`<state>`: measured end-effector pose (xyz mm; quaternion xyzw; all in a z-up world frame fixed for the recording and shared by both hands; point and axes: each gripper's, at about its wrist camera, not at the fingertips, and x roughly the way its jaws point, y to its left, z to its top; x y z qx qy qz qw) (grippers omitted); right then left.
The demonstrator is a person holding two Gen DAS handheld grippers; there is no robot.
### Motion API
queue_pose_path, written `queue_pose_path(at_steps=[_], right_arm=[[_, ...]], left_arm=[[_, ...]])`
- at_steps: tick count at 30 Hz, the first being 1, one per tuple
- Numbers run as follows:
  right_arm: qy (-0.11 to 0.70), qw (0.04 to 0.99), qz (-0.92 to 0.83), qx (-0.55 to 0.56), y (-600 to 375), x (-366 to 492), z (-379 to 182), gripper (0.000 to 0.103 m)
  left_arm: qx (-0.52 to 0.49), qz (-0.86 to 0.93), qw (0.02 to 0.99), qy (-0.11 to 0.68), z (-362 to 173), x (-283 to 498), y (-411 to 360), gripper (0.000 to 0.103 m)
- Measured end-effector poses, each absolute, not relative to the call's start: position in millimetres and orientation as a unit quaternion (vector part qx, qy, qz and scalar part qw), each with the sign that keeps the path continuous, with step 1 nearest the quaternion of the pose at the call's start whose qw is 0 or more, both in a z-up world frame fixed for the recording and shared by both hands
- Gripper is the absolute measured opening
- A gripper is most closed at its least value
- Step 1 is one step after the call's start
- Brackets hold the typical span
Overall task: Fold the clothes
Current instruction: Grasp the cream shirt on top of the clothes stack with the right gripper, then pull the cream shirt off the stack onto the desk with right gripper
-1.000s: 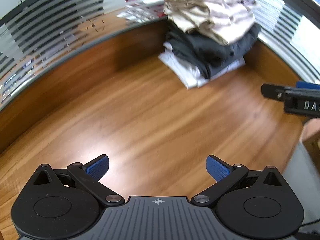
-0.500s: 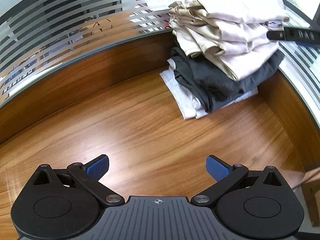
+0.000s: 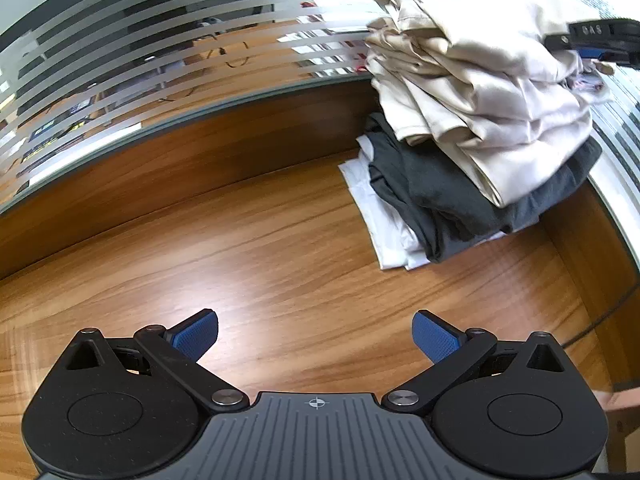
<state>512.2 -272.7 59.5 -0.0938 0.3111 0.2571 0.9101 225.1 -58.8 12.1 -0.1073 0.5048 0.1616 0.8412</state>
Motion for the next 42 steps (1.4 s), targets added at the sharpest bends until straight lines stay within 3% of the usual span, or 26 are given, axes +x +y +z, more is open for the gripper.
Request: queue_pose_path(at_steps=[1, 4, 9, 18, 27, 34, 42], right_arm=[[0.312, 0.908, 0.266, -0.087, -271.5, 508.6, 60.2, 0.013], [0.316, 0.898, 0.299, -0.068, -264.7, 492.1, 62.2, 0.008], [0.326, 0.868, 0.373, -0.043, -242.7, 447.0, 65.7, 0.006], [0.405, 0.777, 0.48, -0.045, -170.9, 326.6, 10.7, 0.006], [0.554, 0.659, 0.492, -0.128, -130.1, 216.9, -118.3, 0.01], [0.566, 0.659, 0.482, -0.112, -167.4, 197.3, -117.0, 0.02], [0.571, 0.693, 0.433, -0.083, -232.6, 215.9, -103.2, 0.021]], left_arm=[[-0.11, 0.165, 0.842, 0.502, 13.3, 223.0, -56.8, 0.103], [-0.118, 0.173, 0.844, 0.494, 17.0, 216.6, -50.7, 0.103], [-0.129, 0.187, 0.847, 0.481, 23.4, 203.0, -38.4, 0.103], [-0.129, 0.213, 0.839, 0.483, 15.4, 160.6, -7.2, 0.103], [-0.127, 0.2, 0.819, 0.523, -27.2, 123.7, 0.2, 0.103], [-0.106, 0.147, 0.822, 0.54, -53.6, 125.5, -31.1, 0.103], [-0.081, 0.101, 0.834, 0.537, -69.2, 153.3, -75.8, 0.103]])
